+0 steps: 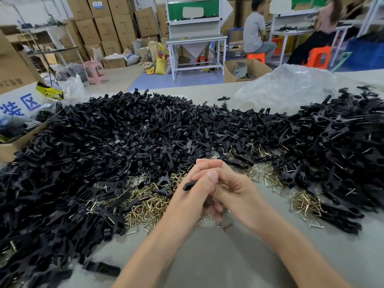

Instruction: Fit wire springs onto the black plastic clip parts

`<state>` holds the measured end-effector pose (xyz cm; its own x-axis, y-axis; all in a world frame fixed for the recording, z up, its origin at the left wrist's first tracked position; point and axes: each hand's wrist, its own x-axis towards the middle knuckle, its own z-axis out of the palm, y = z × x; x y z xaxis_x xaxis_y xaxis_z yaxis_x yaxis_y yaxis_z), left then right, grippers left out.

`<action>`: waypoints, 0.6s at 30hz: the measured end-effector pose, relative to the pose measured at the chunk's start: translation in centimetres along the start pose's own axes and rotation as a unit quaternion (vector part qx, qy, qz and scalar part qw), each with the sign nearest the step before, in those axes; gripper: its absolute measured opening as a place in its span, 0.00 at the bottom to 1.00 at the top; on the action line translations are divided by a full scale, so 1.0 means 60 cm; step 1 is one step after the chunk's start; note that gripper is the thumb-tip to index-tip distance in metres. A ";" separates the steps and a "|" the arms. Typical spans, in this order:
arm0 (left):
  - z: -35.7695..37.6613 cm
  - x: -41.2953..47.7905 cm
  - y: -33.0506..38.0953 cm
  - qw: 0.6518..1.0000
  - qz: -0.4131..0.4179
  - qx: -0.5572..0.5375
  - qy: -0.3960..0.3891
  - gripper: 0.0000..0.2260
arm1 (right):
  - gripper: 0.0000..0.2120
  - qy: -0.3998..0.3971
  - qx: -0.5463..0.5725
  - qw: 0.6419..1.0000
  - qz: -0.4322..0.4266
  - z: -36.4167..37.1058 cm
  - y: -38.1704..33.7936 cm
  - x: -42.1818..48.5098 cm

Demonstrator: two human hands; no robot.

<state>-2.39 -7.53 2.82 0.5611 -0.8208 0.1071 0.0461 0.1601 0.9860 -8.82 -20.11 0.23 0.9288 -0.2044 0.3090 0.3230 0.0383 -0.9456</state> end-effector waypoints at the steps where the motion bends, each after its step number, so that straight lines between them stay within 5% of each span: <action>1: 0.001 0.001 -0.001 1.000 -0.003 -0.012 -0.002 0.18 | 0.09 0.000 -0.007 1.000 -0.010 0.000 0.000 0.000; 7: -0.001 0.001 -0.005 1.000 0.010 -0.024 0.009 0.16 | 0.09 0.029 -0.022 0.998 -0.048 0.002 -0.004 -0.002; 13: -0.006 0.006 -0.003 0.999 -0.003 -0.013 0.041 0.10 | 0.24 0.078 0.012 0.997 0.016 0.007 -0.016 0.000; 18: -0.001 0.009 -0.010 0.996 0.010 0.017 0.092 0.08 | 0.24 0.060 0.048 0.996 0.034 0.007 -0.018 -0.002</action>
<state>-2.07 -8.06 2.31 0.7032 -0.7032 0.1048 0.0074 0.1546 0.9880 -9.22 -19.71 1.26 0.9224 -0.3142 0.2248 0.2818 0.1491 -0.9478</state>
